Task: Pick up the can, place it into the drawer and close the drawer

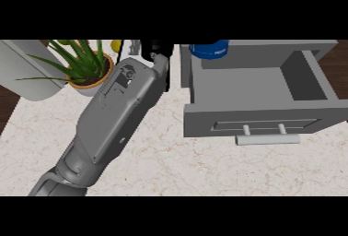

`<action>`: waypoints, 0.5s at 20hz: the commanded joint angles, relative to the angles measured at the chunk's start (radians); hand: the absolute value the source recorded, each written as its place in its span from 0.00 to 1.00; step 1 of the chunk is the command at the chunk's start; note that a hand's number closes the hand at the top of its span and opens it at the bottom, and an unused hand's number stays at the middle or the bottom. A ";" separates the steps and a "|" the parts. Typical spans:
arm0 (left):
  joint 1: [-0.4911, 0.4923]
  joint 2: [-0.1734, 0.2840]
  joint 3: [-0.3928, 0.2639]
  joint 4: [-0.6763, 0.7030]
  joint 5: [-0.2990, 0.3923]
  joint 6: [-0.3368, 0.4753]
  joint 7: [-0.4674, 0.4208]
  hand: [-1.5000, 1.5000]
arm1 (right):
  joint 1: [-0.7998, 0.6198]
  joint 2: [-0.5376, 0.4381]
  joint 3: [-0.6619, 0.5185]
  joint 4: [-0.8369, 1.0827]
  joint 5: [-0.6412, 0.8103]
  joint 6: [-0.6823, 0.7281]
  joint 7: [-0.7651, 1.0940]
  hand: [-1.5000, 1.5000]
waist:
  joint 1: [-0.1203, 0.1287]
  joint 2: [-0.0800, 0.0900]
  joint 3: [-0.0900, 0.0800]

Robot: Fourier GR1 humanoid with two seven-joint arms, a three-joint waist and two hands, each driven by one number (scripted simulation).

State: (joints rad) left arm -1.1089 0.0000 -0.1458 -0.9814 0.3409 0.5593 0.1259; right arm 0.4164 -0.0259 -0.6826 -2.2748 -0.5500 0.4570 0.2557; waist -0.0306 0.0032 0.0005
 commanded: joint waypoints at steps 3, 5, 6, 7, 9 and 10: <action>-0.125 0.000 -0.080 0.152 0.131 0.074 -0.068 1.00 | 0.022 -0.007 -0.018 -0.017 -0.034 0.026 0.008 0.00 | -0.021 0.003 0.000; -0.190 0.000 -0.054 0.166 0.133 0.058 -0.019 1.00 | -0.018 -0.016 -0.008 0.004 -0.014 0.010 0.016 0.00 | -0.004 0.001 0.000; -0.145 0.000 -0.114 0.158 0.175 0.084 -0.064 1.00 | -0.010 -0.037 -0.035 -0.036 -0.043 -0.016 0.050 0.00 | -0.010 0.001 0.000; -0.175 0.000 -0.110 0.198 0.175 0.092 -0.064 1.00 | -0.057 -0.047 -0.017 0.025 -0.007 -0.017 0.038 0.00 | -0.005 0.003 0.000; -0.197 0.000 -0.111 0.233 0.194 0.063 -0.088 1.00 | -0.066 -0.004 0.019 0.005 0.032 -0.020 0.029 0.00 | -0.004 0.003 0.000; -0.238 0.000 -0.176 0.250 0.243 0.138 -0.079 1.00 | -0.007 0.013 0.019 -0.019 0.015 0.028 0.022 0.00 | -0.033 0.005 0.001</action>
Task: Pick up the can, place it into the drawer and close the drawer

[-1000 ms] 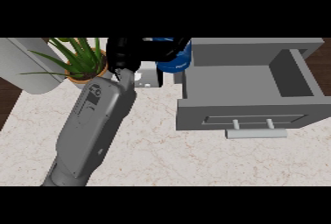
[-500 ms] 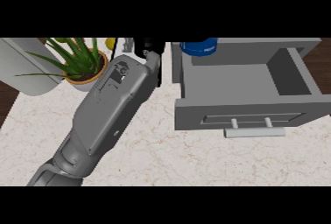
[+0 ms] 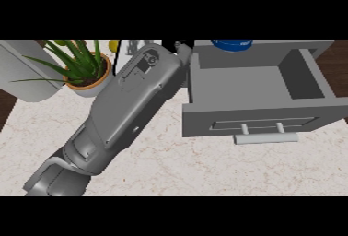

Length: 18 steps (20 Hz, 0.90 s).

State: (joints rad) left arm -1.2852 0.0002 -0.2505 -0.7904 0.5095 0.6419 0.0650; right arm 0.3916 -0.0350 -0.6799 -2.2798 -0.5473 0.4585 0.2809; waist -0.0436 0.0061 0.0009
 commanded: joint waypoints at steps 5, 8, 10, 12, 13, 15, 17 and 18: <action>-0.080 0.000 -0.112 0.121 0.139 0.048 -0.051 1.00 | -0.014 -0.033 -0.034 -0.001 -0.039 -0.008 0.030 0.00 | -0.006 0.000 0.000; -0.075 0.000 -0.114 0.175 0.175 0.016 -0.101 1.00 | 0.013 -0.005 -0.042 0.007 -0.052 0.017 0.007 0.00 | -0.013 0.001 0.000; -0.095 0.000 -0.159 0.206 0.217 0.040 -0.143 1.00 | -0.043 0.014 0.021 -0.007 0.001 -0.012 0.024 0.00 | -0.029 0.009 0.001; -0.114 0.000 -0.155 0.236 0.250 0.027 -0.142 1.00 | -0.055 -0.044 -0.021 0.008 -0.036 -0.030 0.054 0.00 | -0.029 0.008 0.001; -0.091 0.000 -0.161 0.238 0.259 0.013 -0.146 1.00 | -0.015 0.029 0.008 0.003 0.013 0.014 0.007 0.00 | -0.022 0.006 0.001; -0.133 0.000 -0.185 0.273 0.285 0.032 -0.115 1.00 | -0.030 0.020 0.014 -0.040 -0.009 -0.008 0.031 0.00 | -0.033 0.008 0.001; -0.101 0.000 -0.238 0.277 0.305 0.052 -0.150 1.00 | -0.061 -0.008 0.002 0.024 0.013 -0.002 0.016 0.00 | -0.042 0.011 0.001; -0.118 0.000 -0.269 0.241 0.320 0.092 -0.120 1.00 | -0.049 -0.020 -0.005 -0.021 -0.018 -0.024 0.058 0.00 | -0.037 0.006 0.001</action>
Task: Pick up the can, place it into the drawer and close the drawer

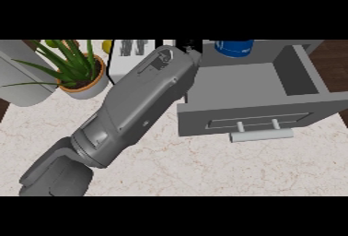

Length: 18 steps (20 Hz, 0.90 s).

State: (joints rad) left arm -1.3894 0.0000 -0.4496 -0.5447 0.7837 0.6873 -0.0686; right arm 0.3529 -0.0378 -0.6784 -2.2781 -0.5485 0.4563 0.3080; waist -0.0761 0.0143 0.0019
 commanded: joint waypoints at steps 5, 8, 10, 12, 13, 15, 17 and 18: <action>-0.016 0.000 -0.121 0.050 0.076 0.074 -0.019 0.00 | -0.056 -0.028 0.012 0.010 0.019 -0.025 0.025 0.00 | -0.015 0.005 0.000; -0.040 0.000 -0.140 0.064 0.100 0.104 0.012 0.00 | -0.052 -0.011 0.010 0.039 0.029 -0.013 0.004 0.00 | -0.015 0.003 0.001; -0.042 0.000 -0.103 0.117 0.104 0.061 -0.036 0.00 | -0.011 0.002 0.003 -0.037 -0.009 -0.016 0.030 0.00 | -0.017 0.004 0.000; -0.029 0.000 -0.108 0.133 0.123 0.069 -0.054 0.00 | -0.025 0.000 0.020 -0.039 -0.012 -0.017 0.038 0.00 | -0.026 0.009 0.000; -0.021 0.000 -0.138 0.103 0.131 0.097 -0.048 0.00 | -0.021 0.026 0.041 -0.037 0.056 0.009 0.003 0.00 | -0.021 0.007 0.001; -0.002 0.000 -0.165 0.074 0.143 0.107 -0.053 0.00 | -0.017 -0.006 -0.009 0.006 0.002 0.013 -0.002 0.00 | -0.012 0.001 0.000; 0.004 0.000 -0.170 0.077 0.159 0.110 -0.079 0.00 | -0.002 0.020 0.011 -0.031 0.005 0.016 0.004 0.00 | -0.015 0.002 0.000; -0.019 0.000 -0.169 0.084 0.172 0.117 -0.082 0.00 | -0.044 0.014 0.050 -0.028 0.046 -0.016 0.040 0.00 | -0.020 0.009 0.000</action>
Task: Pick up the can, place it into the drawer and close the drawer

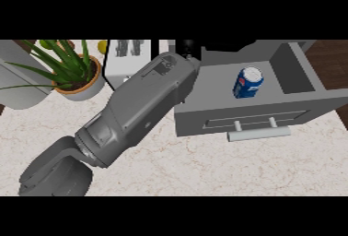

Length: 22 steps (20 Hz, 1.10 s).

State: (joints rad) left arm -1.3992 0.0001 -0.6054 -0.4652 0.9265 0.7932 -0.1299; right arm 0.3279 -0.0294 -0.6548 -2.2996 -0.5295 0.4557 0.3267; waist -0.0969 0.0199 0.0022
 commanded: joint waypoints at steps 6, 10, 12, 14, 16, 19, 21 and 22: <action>0.031 0.000 0.008 0.012 0.063 -0.013 -0.101 0.00 | -0.057 -0.037 -0.020 -0.071 0.136 0.023 -0.085 0.00 | 0.006 0.004 -0.001; -0.025 0.000 0.019 -0.014 0.096 0.007 -0.093 0.00 | -0.073 -0.072 -0.014 -0.100 0.225 0.083 -0.162 0.00 | 0.010 0.000 0.000; -0.037 0.000 0.016 0.006 0.089 -0.022 -0.109 0.00 | -0.095 -0.060 0.024 -0.092 0.282 0.099 -0.196 0.00 | 0.028 -0.001 0.000; -0.025 0.000 0.007 -0.005 0.104 -0.012 -0.136 0.00 | -0.146 -0.072 0.033 -0.093 0.332 0.076 -0.216 0.00 | 0.027 0.001 0.000; -0.019 0.000 -0.004 -0.039 0.116 0.032 -0.155 0.00 | -0.156 -0.051 0.079 -0.126 0.425 0.067 -0.220 0.00 | 0.037 -0.002 -0.001; -0.035 0.000 -0.010 -0.024 0.126 0.021 -0.163 0.00 | -0.249 -0.096 0.160 -0.133 0.553 0.049 -0.182 0.00 | 0.045 0.004 -0.002; 0.000 0.000 0.001 -0.031 0.124 -0.019 -0.190 0.00 | -0.243 -0.026 0.248 -0.106 0.721 0.046 -0.258 0.00 | 0.077 0.006 -0.001; -0.014 0.000 -0.007 -0.063 0.133 -0.002 -0.167 0.00 | -0.287 -0.055 0.274 -0.076 0.771 0.036 -0.243 0.00 | 0.084 -0.001 -0.002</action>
State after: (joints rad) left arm -1.4166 0.0000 -0.6087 -0.4978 1.0427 0.7898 -0.2892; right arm 0.1106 -0.0888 -0.4881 -2.3977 0.0454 0.5104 0.0983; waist -0.0388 0.0208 0.0009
